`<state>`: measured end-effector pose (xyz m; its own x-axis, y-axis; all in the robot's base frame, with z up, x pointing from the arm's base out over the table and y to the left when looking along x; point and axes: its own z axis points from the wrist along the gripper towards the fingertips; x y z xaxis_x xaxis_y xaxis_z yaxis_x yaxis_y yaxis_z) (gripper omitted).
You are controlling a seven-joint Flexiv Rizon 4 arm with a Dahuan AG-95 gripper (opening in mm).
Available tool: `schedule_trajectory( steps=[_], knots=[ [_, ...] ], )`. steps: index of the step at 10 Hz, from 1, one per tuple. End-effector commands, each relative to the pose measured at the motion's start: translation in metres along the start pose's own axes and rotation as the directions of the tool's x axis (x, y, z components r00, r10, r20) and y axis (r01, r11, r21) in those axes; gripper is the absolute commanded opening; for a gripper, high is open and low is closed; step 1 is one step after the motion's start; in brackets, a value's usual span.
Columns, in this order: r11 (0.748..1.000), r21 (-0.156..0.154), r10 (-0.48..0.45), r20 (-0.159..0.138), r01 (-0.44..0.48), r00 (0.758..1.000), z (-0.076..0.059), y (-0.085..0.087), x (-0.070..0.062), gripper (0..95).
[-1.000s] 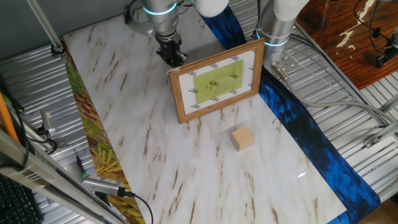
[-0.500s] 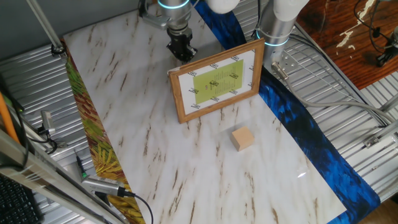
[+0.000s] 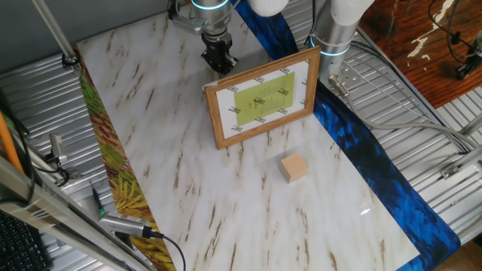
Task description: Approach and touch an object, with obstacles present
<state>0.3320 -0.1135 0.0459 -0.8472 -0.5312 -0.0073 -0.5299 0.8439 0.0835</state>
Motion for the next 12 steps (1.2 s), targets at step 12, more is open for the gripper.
schedule_trajectory(
  steps=[12],
  knots=[
    [0.997,-0.026,-0.067,0.025,0.067,0.997,-0.0013,0.001,0.0004,0.0]
  ],
)
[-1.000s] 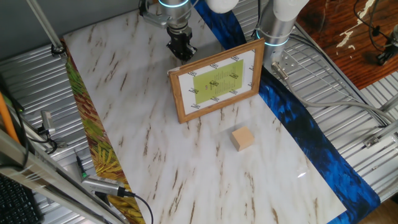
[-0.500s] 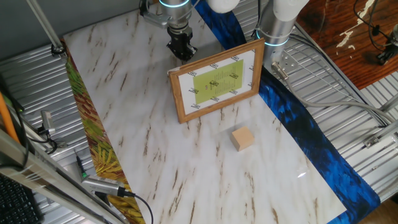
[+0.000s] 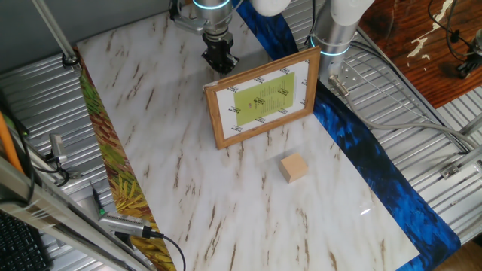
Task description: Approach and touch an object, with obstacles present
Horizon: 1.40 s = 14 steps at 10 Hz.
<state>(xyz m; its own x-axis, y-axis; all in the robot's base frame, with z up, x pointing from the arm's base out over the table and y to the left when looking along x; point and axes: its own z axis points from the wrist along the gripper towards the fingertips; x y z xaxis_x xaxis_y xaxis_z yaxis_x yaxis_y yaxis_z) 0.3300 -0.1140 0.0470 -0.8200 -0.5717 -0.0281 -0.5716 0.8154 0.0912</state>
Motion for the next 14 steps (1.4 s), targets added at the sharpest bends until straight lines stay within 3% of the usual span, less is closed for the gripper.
schedule_trajectory(
  steps=[1,6,8,9,12,14],
  knots=[
    [1.0,-0.013,-0.023,0.005,0.023,1.0,0.0,0.0,-0.002,0.0],
    [0.999,0.0,-0.037,-0.006,0.037,0.999,0.0,0.0,-0.002,0.0],
    [0.999,0.006,-0.038,-0.011,0.038,0.999,-0.003,0.004,-0.011,0.0],
    [0.999,0.01,-0.037,-0.015,0.037,0.999,-0.005,0.0,-0.019,0.0],
    [0.999,0.009,-0.051,-0.022,0.051,0.998,-0.017,-0.048,-0.086,0.0],
    [0.998,0.005,-0.058,-0.03,0.058,0.998,-0.024,-0.06,-0.108,0.0]
  ],
)
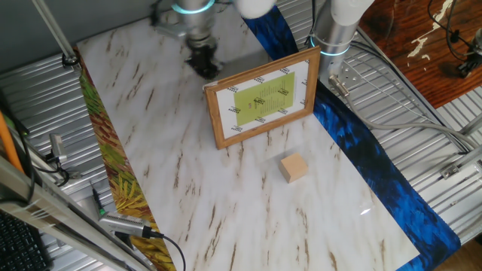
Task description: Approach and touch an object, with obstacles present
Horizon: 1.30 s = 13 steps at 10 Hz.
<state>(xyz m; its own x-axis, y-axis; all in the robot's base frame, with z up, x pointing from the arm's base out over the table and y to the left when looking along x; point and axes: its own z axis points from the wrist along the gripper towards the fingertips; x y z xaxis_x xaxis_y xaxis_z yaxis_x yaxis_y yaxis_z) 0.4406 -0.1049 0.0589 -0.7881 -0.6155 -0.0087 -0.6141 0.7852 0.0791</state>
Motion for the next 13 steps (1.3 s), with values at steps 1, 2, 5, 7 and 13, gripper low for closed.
schedule_trajectory(
  steps=[1,2,5,7,13],
  knots=[
    [1.0,-0.006,-0.009,-0.01,0.009,1.0,-0.013,-0.014,-0.019,0.0],
    [1.0,-0.008,-0.007,-0.012,0.007,1.0,-0.015,-0.016,-0.021,0.0],
    [0.999,-0.014,-0.034,-0.02,0.034,0.999,-0.015,-0.016,-0.021,0.0],
    [0.999,-0.02,-0.034,-0.017,0.034,0.999,-0.015,-0.016,-0.021,0.0],
    [0.999,-0.015,-0.035,-0.02,0.035,0.999,-0.016,-0.03,-0.054,0.0]
  ],
)
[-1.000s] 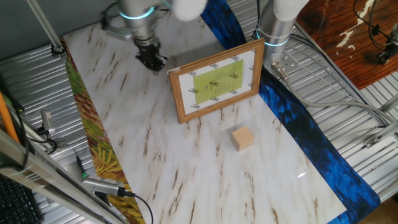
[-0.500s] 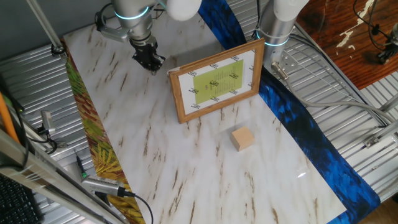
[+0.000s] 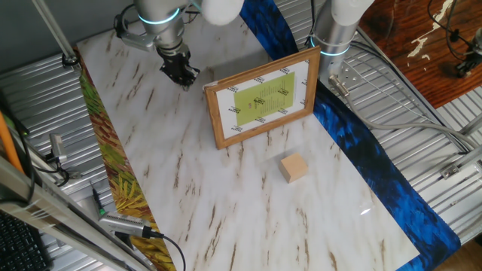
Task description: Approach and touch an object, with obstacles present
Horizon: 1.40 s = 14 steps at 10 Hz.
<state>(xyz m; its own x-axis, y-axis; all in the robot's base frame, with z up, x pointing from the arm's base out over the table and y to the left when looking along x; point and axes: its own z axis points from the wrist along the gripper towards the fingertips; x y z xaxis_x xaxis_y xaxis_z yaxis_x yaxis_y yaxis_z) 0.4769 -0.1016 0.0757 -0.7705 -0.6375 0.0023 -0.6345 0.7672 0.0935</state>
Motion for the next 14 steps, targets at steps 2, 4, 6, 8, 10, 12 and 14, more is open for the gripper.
schedule_trajectory(
  steps=[2,4,6,8,10,12,14],
  knots=[
    [1.0,0.0,0.003,-0.004,-0.003,1.0,0.004,-0.029,-0.07,0.0],
    [0.999,0.001,0.04,-0.002,-0.04,0.999,0.005,-0.025,-0.108,0.0],
    [0.997,0.013,0.078,-0.011,-0.078,0.997,0.005,-0.012,-0.131,0.0],
    [0.998,0.016,0.056,-0.014,-0.056,0.998,0.005,-0.009,-0.132,0.0],
    [1.0,0.013,-0.011,-0.009,0.011,1.0,0.005,-0.009,-0.132,0.0],
    [0.995,0.013,-0.096,-0.016,0.097,0.995,0.005,-0.009,-0.132,0.0],
    [0.991,0.017,-0.129,-0.02,0.13,0.991,0.005,-0.009,-0.132,0.0]
  ],
)
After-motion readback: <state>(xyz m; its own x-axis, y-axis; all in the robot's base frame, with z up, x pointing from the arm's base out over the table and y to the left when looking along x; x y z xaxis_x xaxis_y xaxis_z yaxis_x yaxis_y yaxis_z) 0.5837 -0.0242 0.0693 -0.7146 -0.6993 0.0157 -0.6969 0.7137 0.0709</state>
